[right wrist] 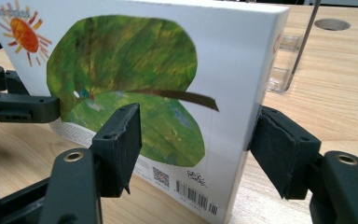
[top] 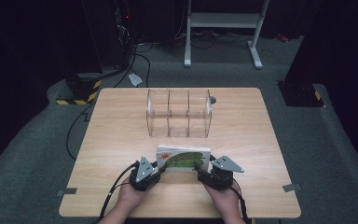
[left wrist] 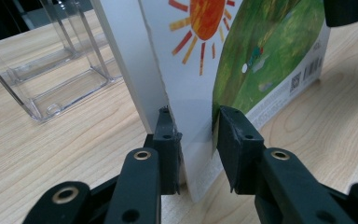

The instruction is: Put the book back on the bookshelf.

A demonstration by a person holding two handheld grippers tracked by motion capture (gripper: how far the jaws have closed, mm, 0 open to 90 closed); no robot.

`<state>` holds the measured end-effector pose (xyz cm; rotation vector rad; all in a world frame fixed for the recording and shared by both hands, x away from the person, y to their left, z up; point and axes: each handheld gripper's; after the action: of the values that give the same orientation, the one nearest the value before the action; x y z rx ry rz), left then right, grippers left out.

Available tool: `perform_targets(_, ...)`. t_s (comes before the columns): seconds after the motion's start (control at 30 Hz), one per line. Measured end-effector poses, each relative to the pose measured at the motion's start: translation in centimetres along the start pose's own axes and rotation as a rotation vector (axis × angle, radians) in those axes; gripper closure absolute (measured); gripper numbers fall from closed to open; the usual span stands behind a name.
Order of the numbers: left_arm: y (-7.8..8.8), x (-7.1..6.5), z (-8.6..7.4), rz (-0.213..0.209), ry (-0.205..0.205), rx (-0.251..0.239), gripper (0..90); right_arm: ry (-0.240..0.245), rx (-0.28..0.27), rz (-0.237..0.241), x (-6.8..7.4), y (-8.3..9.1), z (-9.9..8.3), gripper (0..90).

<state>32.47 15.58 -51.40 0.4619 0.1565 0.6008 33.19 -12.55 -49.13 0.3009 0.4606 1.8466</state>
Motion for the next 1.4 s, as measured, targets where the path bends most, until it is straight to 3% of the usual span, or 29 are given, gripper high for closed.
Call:
perform_targets(0.6,0.3,-0.3,-0.2,-0.007,-0.024,0.033,67.7,0.014,-0.025,0.021,-0.4,0.7,-0.5,36.8)
perform_targets(1.17,1.1,-0.1,-0.3,0.01,0.01,0.017,54.0,0.01,-0.022,0.044,-0.6,0.7,-0.5,34.0)
perform_targets(1.4,1.7,0.3,-0.2,0.055,0.056,-0.006,42.6,0.011,-0.025,0.048,-0.6,0.7,-0.4,32.9)
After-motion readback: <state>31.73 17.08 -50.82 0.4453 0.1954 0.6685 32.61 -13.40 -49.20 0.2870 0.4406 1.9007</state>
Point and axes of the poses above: each handheld gripper's, and its own axes: y roughly backward along the jaws, z roughly out of its top, x roughly to its left, and after that the axes turned 15 degrees about -z, right-handed
